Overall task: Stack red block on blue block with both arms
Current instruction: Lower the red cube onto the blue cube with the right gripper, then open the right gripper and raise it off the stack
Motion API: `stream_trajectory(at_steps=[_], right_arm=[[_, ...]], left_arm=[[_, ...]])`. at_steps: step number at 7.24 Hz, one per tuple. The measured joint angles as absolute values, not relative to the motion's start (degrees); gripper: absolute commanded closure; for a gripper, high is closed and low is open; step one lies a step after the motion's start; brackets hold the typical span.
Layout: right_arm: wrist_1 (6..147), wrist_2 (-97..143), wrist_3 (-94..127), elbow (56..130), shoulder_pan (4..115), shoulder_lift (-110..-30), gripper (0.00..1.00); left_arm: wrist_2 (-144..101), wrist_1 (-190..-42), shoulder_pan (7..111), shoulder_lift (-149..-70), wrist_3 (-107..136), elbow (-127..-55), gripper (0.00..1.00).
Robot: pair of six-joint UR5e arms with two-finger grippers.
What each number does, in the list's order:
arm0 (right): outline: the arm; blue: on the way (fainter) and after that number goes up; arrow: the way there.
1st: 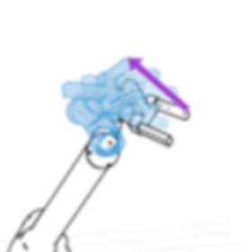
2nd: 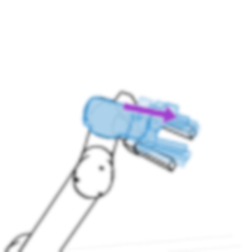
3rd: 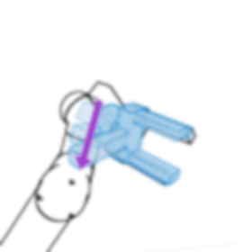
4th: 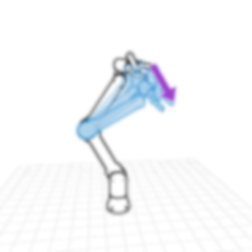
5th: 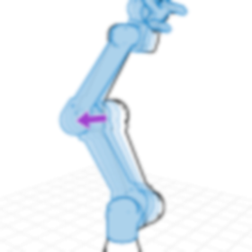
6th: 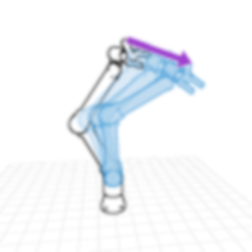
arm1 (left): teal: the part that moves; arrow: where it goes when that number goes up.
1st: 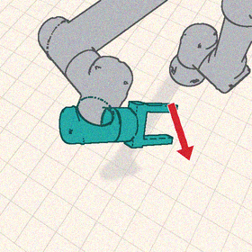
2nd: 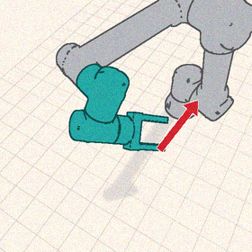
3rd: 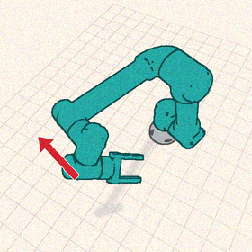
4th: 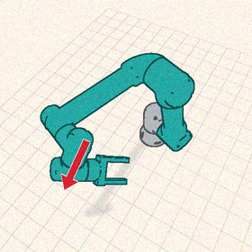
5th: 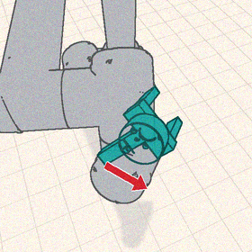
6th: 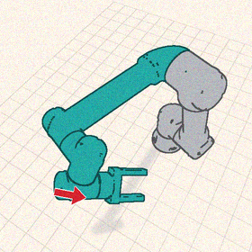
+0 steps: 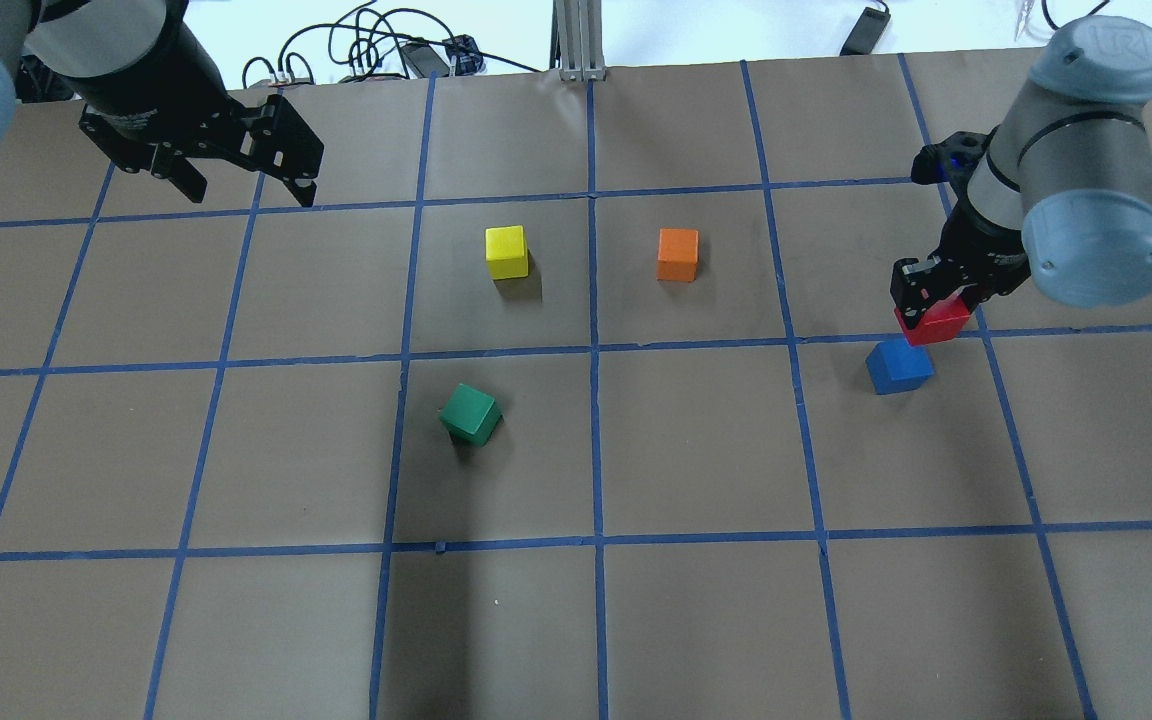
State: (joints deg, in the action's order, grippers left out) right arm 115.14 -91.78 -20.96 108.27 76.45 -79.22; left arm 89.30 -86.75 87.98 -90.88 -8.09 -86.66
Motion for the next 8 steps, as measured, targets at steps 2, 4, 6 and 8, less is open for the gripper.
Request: stream_trajectory(at_steps=[2,4,6,8], right_arm=[[116.8,-91.3,-21.3,109.9,76.2,-79.1,1.0],[116.9,-91.0,-21.2,110.4,76.2,-78.8,1.0],[117.4,-91.0,-21.2,112.1,76.3,-78.8,1.0],[118.6,-91.1,-21.3,112.8,76.3,-78.8,0.84]], left_arm=[[89.3,-86.7,88.0,-90.9,-8.1,-86.7,0.0],[89.3,-86.7,88.0,-91.0,-8.1,-86.7,0.0],[89.3,-86.7,88.1,-91.1,-8.1,-86.6,0.0],[89.2,-86.7,88.0,-91.3,-8.1,-86.3,0.0]])
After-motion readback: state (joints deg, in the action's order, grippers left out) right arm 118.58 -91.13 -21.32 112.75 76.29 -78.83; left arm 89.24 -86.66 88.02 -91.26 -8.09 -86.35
